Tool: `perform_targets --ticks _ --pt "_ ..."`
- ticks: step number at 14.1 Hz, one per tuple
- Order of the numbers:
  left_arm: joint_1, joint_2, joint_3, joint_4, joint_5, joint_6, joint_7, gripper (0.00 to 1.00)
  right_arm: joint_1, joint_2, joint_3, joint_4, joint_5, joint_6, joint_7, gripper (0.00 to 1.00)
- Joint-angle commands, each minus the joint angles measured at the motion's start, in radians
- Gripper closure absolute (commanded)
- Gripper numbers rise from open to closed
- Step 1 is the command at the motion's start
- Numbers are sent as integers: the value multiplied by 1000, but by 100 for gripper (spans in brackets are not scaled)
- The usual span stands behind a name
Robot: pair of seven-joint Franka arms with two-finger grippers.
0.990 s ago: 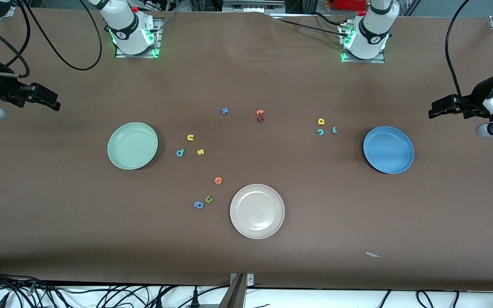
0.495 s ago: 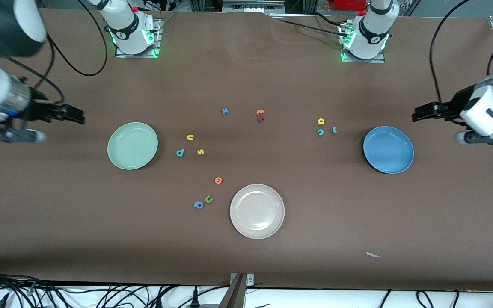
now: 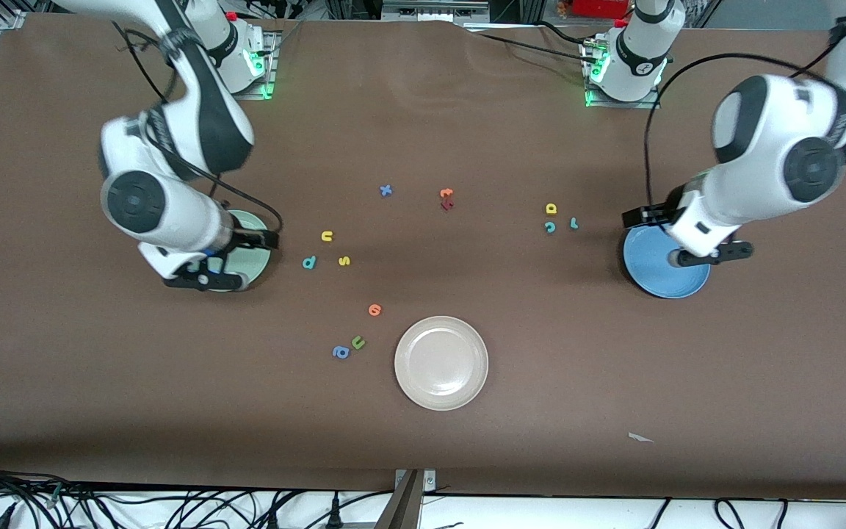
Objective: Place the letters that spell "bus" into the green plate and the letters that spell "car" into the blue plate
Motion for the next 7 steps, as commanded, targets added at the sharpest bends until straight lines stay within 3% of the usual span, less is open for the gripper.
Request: perform_targets --ticks 1,4,5,7 --pt "-11 -25 -38 -134 -20 133 -98 0 -1 58 -5 -20 -7 89 127 0" --pt "-13 61 -110 -165 -20 221 -199 2 41 83 -6 -130 -12 269 267 0" --pt "-13 99 -141 -164 -20 227 -230 8 48 84 -5 -161 -12 328 302 1" --pt "-14 173 -167 -165 -20 296 -265 8 71 116 -5 -174 -9 357 371 8"
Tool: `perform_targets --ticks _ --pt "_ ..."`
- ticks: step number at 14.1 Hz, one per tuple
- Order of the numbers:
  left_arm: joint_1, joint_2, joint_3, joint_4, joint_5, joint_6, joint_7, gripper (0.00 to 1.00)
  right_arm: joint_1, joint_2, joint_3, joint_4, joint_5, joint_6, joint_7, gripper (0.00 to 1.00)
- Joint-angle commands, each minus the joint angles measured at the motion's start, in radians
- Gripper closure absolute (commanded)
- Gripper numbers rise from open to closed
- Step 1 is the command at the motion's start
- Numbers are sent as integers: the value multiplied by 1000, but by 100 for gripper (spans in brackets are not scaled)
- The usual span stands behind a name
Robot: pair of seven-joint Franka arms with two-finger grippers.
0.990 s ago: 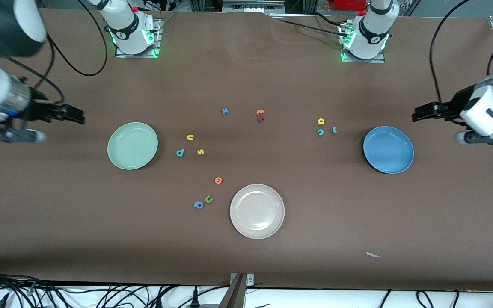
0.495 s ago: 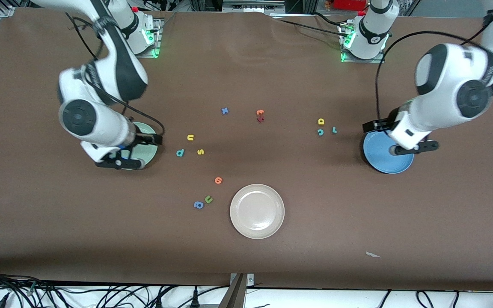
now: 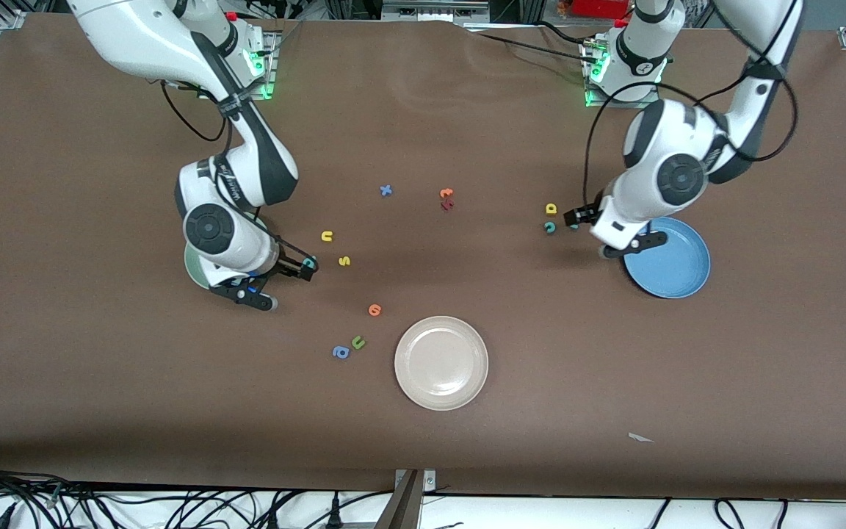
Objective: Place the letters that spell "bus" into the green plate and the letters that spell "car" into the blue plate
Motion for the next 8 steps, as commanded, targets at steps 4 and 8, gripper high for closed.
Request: perform_targets --ticks 4,8 --pt "-34 146 -25 10 -18 144 -74 19 52 11 -4 -71 -10 98 114 43" --pt "-44 154 -28 -21 -15 141 -61 29 56 13 -6 -132 -12 187 114 43"
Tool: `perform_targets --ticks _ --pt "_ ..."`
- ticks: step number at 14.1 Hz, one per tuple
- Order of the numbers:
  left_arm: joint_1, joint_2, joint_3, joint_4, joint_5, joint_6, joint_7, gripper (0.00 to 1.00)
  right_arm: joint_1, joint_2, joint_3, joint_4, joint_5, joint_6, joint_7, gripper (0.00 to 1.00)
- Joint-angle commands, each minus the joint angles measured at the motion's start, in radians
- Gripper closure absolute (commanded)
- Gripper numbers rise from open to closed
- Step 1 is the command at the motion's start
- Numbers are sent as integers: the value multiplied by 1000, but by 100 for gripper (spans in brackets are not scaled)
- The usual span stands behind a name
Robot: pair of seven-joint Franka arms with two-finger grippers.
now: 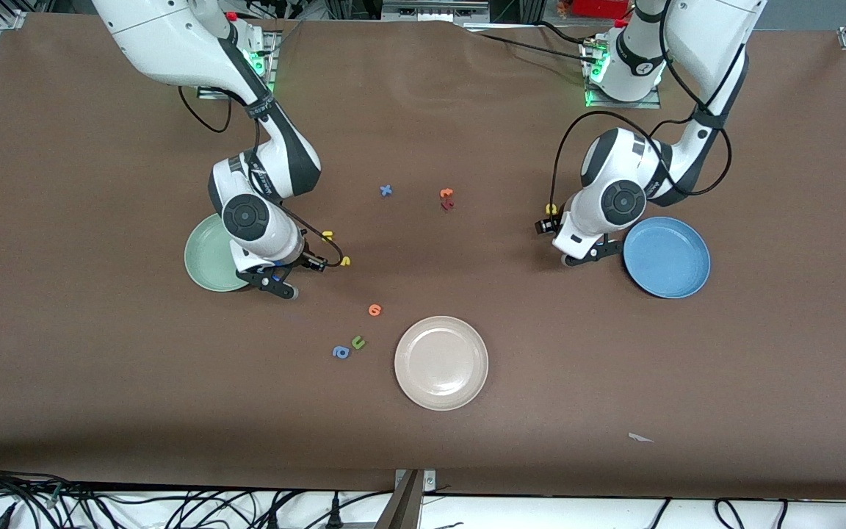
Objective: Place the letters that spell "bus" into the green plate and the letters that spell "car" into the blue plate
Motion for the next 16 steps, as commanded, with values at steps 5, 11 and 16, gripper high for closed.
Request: perform_targets --ticks 5,11,16 --pt "0 -28 -21 -54 -18 16 -5 29 16 15 -5 -45 -10 81 23 47" --pt "-3 -51 -40 -132 -20 97 -8 27 18 26 -7 -45 -12 82 23 80" --pt "-2 -52 -41 -139 -20 97 -11 28 18 -14 -9 -26 -12 30 9 84"
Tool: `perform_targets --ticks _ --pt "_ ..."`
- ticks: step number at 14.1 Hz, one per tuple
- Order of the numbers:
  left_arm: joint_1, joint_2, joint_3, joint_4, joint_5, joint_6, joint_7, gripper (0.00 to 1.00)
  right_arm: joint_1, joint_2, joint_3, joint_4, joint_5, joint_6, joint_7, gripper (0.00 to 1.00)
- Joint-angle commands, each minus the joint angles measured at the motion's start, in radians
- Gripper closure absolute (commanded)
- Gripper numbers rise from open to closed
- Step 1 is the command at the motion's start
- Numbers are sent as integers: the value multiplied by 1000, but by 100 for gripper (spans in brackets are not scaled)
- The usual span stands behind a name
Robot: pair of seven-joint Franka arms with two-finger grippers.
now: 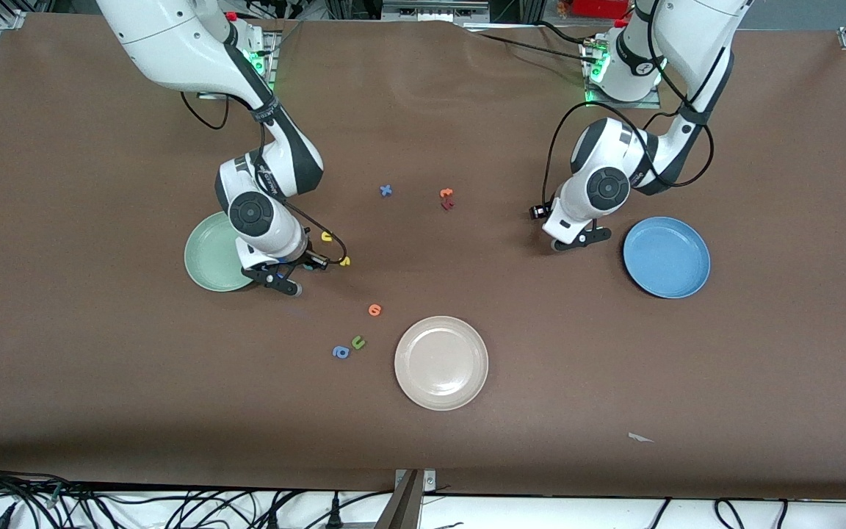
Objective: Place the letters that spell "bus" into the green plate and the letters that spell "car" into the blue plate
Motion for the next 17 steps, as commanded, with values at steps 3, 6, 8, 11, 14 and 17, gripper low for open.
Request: perform_targets --ticks 3,6,8,11,14,17 --pt "0 -35 -5 -34 -20 15 -9 41 2 -82 -22 28 -12 -158 -59 84" --pt "0 -33 -5 -34 -21 15 -9 56 -1 -126 -70 10 -12 -221 -161 84" --pt "1 -30 -5 -34 -21 16 -9 56 -2 -140 -126 3 -6 -272 -289 84" --pt "3 -27 -5 -39 -21 18 -9 56 -7 -127 -186 -49 -5 -231 -392 83" --pt "3 -29 -5 -45 -23 18 -9 56 -39 -101 -191 -86 5 -164 -439 47" --pt "0 -29 -5 -45 -41 19 -9 62 -36 -108 -187 -55 5 -198 -433 0"
